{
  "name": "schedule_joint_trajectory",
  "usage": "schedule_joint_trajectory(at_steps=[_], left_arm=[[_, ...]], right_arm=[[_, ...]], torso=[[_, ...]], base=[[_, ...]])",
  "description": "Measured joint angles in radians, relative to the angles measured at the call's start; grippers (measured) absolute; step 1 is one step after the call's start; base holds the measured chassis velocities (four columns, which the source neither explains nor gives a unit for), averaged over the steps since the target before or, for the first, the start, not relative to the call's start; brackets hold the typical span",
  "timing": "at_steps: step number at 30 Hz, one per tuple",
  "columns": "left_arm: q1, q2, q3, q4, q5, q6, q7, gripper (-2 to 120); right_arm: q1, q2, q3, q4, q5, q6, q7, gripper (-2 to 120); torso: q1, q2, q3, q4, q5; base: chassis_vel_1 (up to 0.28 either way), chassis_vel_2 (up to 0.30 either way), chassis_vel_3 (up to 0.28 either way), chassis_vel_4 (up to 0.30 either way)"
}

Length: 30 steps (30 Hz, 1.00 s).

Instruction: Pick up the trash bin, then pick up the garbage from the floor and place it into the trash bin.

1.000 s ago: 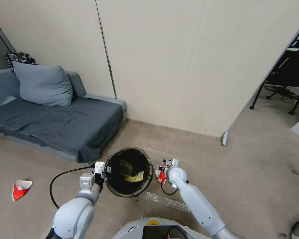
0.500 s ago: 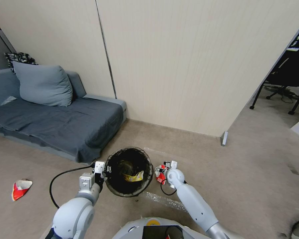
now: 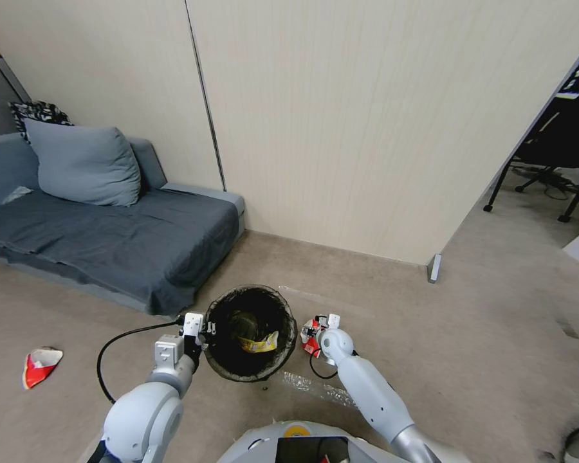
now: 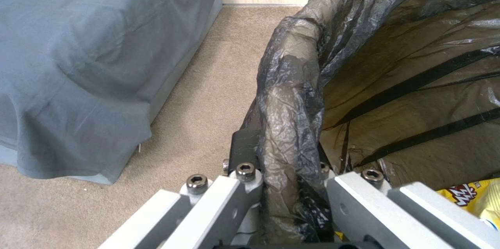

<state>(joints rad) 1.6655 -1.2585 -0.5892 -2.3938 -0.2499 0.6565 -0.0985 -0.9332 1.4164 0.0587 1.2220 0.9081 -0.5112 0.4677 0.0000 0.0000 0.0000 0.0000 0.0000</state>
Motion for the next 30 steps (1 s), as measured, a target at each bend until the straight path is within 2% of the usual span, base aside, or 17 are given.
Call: schedule_joint_trajectory(at_steps=[10, 15, 17, 18, 21, 23, 24, 25, 27, 28, 30], left_arm=[[-0.007, -0.004, 0.005, 0.007, 0.000, 0.000, 0.001, 1], [-0.009, -0.004, 0.006, 0.010, 0.000, -0.001, 0.002, 1], [-0.011, -0.004, 0.005, 0.015, 0.000, -0.001, 0.003, 1], [-0.011, -0.004, 0.005, 0.015, 0.000, -0.001, 0.003, 1], [-0.015, -0.003, 0.005, 0.019, 0.000, -0.001, 0.004, 1], [-0.015, -0.003, 0.005, 0.020, 0.000, -0.002, 0.004, 1], [-0.016, -0.003, 0.005, 0.021, 0.000, -0.002, 0.004, 1], [-0.016, -0.003, 0.005, 0.021, 0.000, -0.002, 0.004, 1], [-0.016, -0.004, 0.005, 0.021, 0.000, -0.003, 0.005, 1], [-0.016, -0.004, 0.005, 0.021, 0.000, -0.003, 0.005, 1], [-0.015, -0.004, 0.005, 0.022, 0.000, -0.003, 0.007, 1]], right_arm=[[0.003, 0.016, 0.005, -0.043, -0.031, 0.015, -0.026, 68], [0.006, 0.019, 0.005, -0.059, -0.045, 0.024, -0.034, 58], [0.007, 0.021, 0.005, -0.068, -0.052, 0.030, -0.041, 44], [0.007, 0.021, 0.005, -0.068, -0.052, 0.030, -0.041, 44], [0.008, 0.025, 0.004, -0.071, -0.053, 0.031, -0.044, 29], [0.008, 0.026, 0.003, -0.071, -0.055, 0.031, -0.045, 25], [0.006, 0.026, 0.003, -0.069, -0.057, 0.031, -0.046, 17], [0.006, 0.026, 0.003, -0.069, -0.057, 0.031, -0.046, 17], [0.001, 0.026, 0.003, -0.060, -0.059, 0.031, -0.047, 7], [0.001, 0.026, 0.003, -0.060, -0.059, 0.031, -0.047, 7], [-0.004, 0.025, 0.005, -0.049, -0.063, 0.032, -0.047, 0]], torso=[[0.000, 0.000, 0.000, 0.0000, -0.0001], [0.000, 0.000, 0.000, -0.0001, -0.0003], [0.000, 0.000, 0.000, -0.0003, -0.0004], [0.000, 0.000, 0.000, -0.0003, -0.0004], [0.000, 0.000, 0.000, -0.0002, -0.0003], [0.000, 0.000, 0.000, -0.0002, -0.0001], [0.000, 0.000, 0.000, 0.0001, 0.0001], [0.000, 0.000, 0.000, 0.0001, 0.0001], [0.000, 0.000, 0.000, 0.0002, 0.0002], [0.000, 0.000, 0.000, 0.0002, 0.0002], [0.000, 0.000, 0.000, 0.0002, 0.0002]], base=[[0.000, 0.000, 0.000, 0.000], [0.000, 0.000, 0.000, 0.000], [0.000, 0.000, 0.000, 0.000], [0.000, 0.000, 0.000, 0.000], [0.000, 0.000, 0.000, 0.000], [0.000, 0.000, 0.000, 0.000], [0.000, 0.000, 0.000, 0.000], [0.000, 0.000, 0.000, 0.000], [0.000, 0.000, 0.000, 0.000], [0.000, 0.000, 0.000, 0.000], [0.000, 0.000, 0.000, 0.000]])
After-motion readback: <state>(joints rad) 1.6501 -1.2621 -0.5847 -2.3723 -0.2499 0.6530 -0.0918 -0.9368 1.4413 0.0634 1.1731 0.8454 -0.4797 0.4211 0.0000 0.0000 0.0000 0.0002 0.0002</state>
